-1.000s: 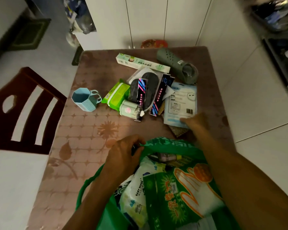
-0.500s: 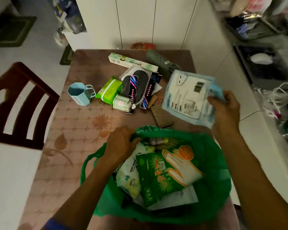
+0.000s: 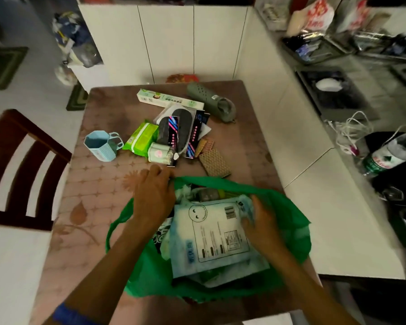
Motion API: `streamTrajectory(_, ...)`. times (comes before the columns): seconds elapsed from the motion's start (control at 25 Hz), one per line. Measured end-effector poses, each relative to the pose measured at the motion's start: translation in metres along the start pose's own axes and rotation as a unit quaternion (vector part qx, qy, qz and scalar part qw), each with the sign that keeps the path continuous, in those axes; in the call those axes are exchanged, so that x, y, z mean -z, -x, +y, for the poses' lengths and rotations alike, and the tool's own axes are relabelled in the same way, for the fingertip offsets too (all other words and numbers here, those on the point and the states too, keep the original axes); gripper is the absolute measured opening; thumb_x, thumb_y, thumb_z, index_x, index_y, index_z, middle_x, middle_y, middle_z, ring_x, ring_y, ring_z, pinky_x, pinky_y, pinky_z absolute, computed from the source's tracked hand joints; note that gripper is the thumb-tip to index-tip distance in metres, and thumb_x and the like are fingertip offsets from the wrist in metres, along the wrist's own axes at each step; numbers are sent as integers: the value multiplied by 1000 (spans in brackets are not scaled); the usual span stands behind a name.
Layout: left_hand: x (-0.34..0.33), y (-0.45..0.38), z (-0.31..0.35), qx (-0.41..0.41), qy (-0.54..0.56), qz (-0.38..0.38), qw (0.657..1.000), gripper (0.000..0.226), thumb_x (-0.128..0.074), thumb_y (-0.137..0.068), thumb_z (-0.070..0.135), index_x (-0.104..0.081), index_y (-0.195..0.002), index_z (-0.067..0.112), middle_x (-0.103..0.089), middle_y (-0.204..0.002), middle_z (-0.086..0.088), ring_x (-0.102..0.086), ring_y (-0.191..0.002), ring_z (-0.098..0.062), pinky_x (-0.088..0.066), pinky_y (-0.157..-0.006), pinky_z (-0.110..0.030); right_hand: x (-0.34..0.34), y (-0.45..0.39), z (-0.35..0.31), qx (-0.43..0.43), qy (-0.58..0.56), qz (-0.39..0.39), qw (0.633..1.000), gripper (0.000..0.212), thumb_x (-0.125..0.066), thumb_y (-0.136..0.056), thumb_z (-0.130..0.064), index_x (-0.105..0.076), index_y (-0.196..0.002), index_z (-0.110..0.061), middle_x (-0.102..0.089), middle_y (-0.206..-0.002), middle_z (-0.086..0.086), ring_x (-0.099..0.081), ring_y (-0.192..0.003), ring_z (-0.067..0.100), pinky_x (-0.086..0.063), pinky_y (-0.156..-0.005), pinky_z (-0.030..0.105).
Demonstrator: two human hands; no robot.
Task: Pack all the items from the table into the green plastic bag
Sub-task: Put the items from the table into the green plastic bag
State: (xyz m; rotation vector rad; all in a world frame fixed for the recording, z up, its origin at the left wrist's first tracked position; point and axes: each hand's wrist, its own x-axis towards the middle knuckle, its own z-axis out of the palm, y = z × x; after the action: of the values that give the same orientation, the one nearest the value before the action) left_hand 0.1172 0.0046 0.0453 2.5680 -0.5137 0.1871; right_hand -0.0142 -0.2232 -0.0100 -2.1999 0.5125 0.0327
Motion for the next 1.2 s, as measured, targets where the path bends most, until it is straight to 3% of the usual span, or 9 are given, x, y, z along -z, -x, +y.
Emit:
streamTrajectory(0.12, -14, 40, 38, -253, -12, -93, 963, 32, -56, -88, 36, -58, -115, 19, -59, -119, -9, -52, -104, -25, -48, -86, -43, 38, -9, 7, 94, 205, -54, 973, 52, -59, -90, -22, -38, -138, -23, -58, -122, 0, -58, -102, 14, -52, -85, 29)
streamTrajectory(0.2, -43, 72, 55, -271, -60, -324, 904, 64, -43, -87, 60, -31, -142, 29, -27, -153, -6, -25, -138, -27, -21, -114, -51, 58, -10, 17, 42, 289, -159, 943, 66, -61, -87, -33, -27, -142, -26, -57, -122, 2, -61, -90, 13, -53, -74, 26)
streamTrajectory(0.28, -72, 91, 52, -250, -140, -397, 872, 81, -41, -86, 64, -4, -149, 32, 5, -160, -3, 6, -145, -25, 12, -115, -51, 71, -6, 35, 6, 355, -204, 912, 72, -62, -83, -44, -23, -141, -28, -53, -129, 1, -60, -99, 19, -51, -77, 26)
streamTrajectory(0.48, -84, 87, 40, -239, -204, -371, 874, 81, -48, -88, 50, 2, -149, 30, 12, -159, -3, 13, -145, -25, 23, -108, -56, 110, -4, 24, -37, 518, -247, 818, 24, -62, -79, -32, -60, -102, -25, -63, -99, 0, -61, -85, 21, -50, -74, 26)
streamTrajectory(0.6, -71, 78, 57, -203, -180, -404, 874, 76, -55, -86, 42, -15, -149, 27, 0, -159, -3, 2, -146, -26, 3, -116, -53, 143, -16, -29, 18, 451, -176, 875, 10, -62, -83, -39, -65, -88, -31, -61, -86, -7, -59, -72, 12, -42, -56, 24)
streamTrajectory(0.8, -26, 35, 76, -182, -31, -187, 965, 54, -51, -75, 70, -67, -106, 28, -62, -123, 2, -50, -116, -23, -37, -95, -40, 152, -51, -90, 93, 249, 24, 964, 5, -61, -84, -41, -61, -83, -36, -60, -70, -16, -56, -63, 7, -41, -56, 24)
streamTrajectory(0.92, -9, 7, 58, -130, -12, -306, 943, 50, -55, -77, 66, -66, -106, 27, -65, -114, 2, -55, -103, -18, -47, -88, -39, 101, -112, -94, 83, 151, -10, 985, 8, -63, -84, -36, -65, -83, -29, -66, -82, -10, -61, -76, 14, -50, -69, 30)
streamTrajectory(1.04, -20, 3, 38, -157, -69, -147, 974, 25, -63, -82, 26, -65, -106, 19, -64, -108, -5, -54, -97, -25, -49, -80, -45, 24, -183, -72, 9, 139, -92, 986, 21, -58, -86, -33, -65, -93, -15, -68, -94, 4, -63, -86, 22, -46, -69, 32)
streamTrajectory(1.2, -27, 4, 15, 5, -162, -89, 983, 69, -71, -72, 36, -45, -134, 19, -51, -135, -10, -48, -121, -33, -38, -98, -53, -52, -220, -18, -145, 170, -135, 965, 40, -54, -82, -40, -59, -113, -16, -64, -113, 11, -62, -91, 28, -51, -81, 36)
